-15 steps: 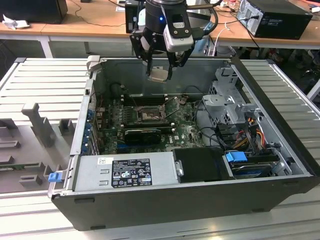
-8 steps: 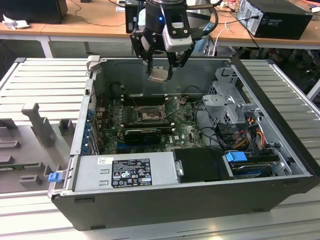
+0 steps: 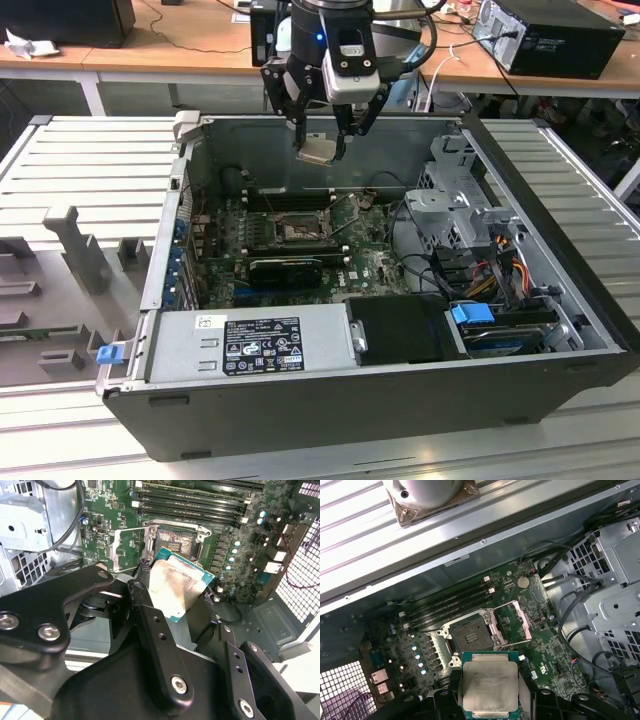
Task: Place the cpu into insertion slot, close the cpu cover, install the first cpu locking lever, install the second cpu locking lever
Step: 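Place the cpu into insertion slot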
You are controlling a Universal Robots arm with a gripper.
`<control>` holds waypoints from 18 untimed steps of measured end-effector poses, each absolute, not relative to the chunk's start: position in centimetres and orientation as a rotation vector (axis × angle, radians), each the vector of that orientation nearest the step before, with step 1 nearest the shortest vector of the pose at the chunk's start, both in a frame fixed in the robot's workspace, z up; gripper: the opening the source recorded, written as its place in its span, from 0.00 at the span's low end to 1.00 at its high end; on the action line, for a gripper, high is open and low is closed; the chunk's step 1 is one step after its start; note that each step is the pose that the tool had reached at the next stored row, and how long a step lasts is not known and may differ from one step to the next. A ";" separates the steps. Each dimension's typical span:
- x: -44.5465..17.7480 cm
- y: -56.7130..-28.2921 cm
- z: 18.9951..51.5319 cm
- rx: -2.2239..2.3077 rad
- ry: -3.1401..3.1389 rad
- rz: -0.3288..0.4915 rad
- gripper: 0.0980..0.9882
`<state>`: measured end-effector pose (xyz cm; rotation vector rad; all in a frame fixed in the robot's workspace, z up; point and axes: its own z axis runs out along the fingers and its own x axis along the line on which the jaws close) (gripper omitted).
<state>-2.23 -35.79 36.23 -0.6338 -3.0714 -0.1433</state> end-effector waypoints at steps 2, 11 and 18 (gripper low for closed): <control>-2.2 -35.8 36.2 -0.643 -3.070 -0.143 0.49; -2.2 -35.8 36.2 -0.669 -3.065 -0.143 0.49; -2.2 -35.8 36.2 -0.691 -3.061 -0.143 0.49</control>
